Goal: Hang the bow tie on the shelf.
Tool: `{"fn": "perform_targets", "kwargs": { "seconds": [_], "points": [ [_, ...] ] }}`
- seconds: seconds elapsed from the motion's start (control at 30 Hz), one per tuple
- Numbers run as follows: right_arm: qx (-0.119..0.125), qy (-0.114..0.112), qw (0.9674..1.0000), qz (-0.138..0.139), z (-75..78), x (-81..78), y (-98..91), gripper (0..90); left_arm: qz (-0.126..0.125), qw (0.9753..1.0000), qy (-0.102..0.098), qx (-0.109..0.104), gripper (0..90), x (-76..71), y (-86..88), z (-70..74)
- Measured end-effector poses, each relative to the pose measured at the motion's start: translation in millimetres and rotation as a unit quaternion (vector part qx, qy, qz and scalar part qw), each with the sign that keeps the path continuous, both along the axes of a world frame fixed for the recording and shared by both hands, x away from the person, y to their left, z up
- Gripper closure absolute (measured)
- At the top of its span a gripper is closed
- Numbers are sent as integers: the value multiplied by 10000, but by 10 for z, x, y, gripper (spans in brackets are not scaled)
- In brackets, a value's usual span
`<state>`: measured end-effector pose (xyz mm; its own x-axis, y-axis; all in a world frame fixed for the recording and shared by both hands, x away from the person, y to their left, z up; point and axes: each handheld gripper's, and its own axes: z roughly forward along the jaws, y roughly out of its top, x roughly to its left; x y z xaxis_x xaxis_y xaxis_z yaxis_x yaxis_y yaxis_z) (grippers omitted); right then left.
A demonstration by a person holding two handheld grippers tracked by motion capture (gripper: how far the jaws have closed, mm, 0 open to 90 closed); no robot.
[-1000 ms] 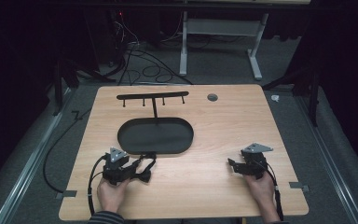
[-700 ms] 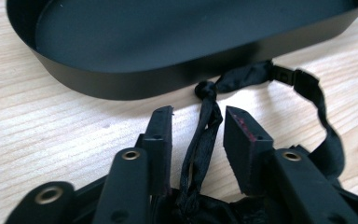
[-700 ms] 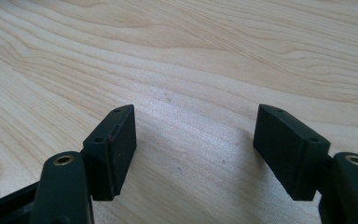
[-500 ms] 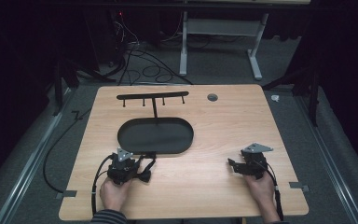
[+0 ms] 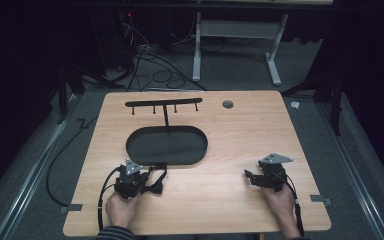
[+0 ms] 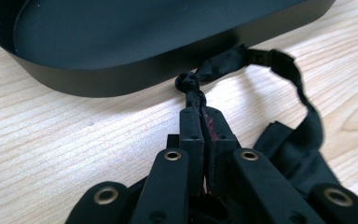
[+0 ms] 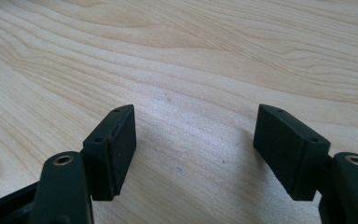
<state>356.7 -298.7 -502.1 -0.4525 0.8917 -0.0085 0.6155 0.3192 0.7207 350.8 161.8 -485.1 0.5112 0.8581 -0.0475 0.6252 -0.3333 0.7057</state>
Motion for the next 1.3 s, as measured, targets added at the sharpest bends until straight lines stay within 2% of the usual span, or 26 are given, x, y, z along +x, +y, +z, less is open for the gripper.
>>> {"fn": "perform_targets", "kwargs": {
  "seconds": [0.17, 0.37, 0.73, 1.3],
  "points": [
    [-1, 0, 10000, -1, 0, 0, 0, 314, -12, 9999, -69, -73, 877, -42, 16, 63],
    [-2, 0, 10000, -1, 0, 0, 1, 314, -135, 9992, -344, -119, 877, -118, -26, 222],
    [-2, 6, 10000, 1, 1, -1, 0, 314, -284, 9972, -639, -258, 877, -187, -72, 431],
    [1, -1, 10000, 1, 0, 0, 0, 314, -371, 9946, -884, -387, 878, -118, -79, 668]
  ]
}}
